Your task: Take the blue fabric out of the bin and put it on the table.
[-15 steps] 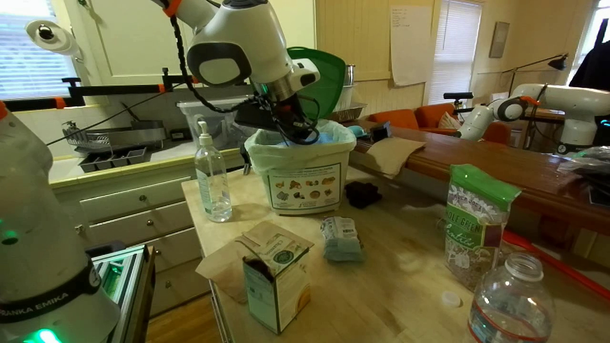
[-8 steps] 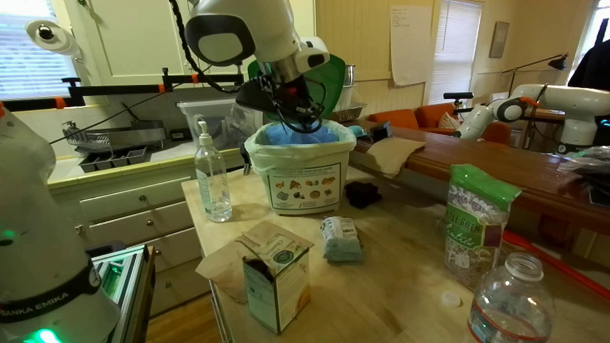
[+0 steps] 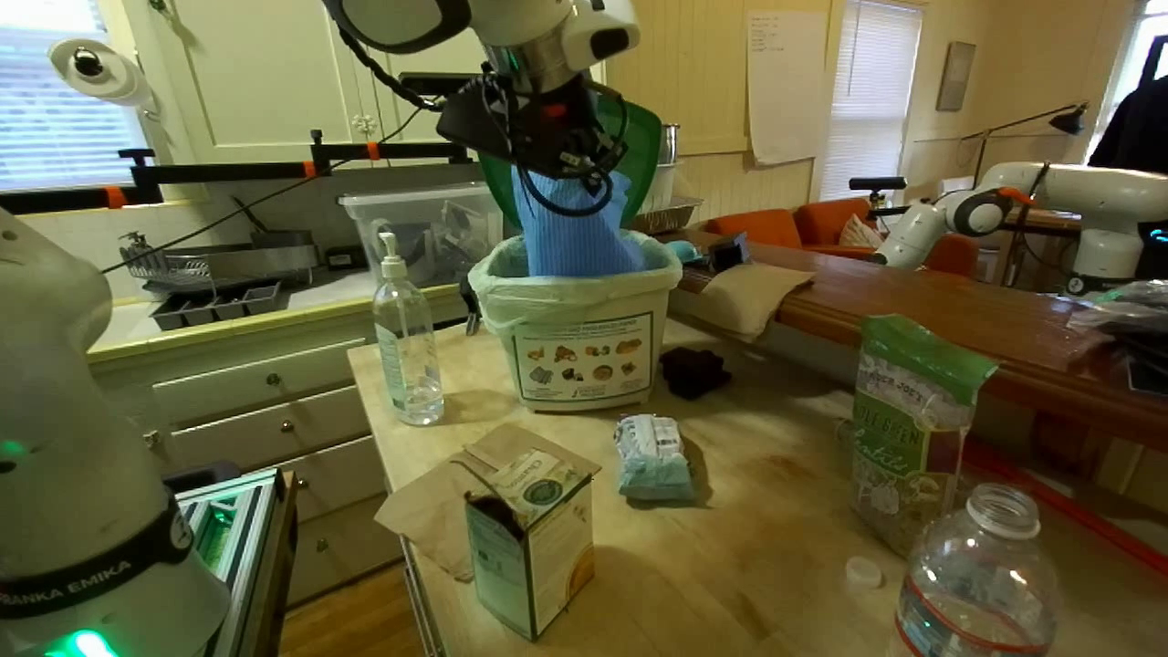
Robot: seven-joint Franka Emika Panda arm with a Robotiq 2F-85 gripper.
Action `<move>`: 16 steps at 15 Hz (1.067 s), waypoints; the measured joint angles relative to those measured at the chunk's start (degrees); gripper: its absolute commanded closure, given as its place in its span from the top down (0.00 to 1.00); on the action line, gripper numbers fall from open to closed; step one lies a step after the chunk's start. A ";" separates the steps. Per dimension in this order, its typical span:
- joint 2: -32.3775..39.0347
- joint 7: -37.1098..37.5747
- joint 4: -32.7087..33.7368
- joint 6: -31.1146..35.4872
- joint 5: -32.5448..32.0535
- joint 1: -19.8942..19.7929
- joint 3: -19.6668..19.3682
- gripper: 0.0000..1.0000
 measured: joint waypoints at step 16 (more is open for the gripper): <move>-10.60 8.61 -0.01 -0.04 -12.77 -11.67 -0.86 0.00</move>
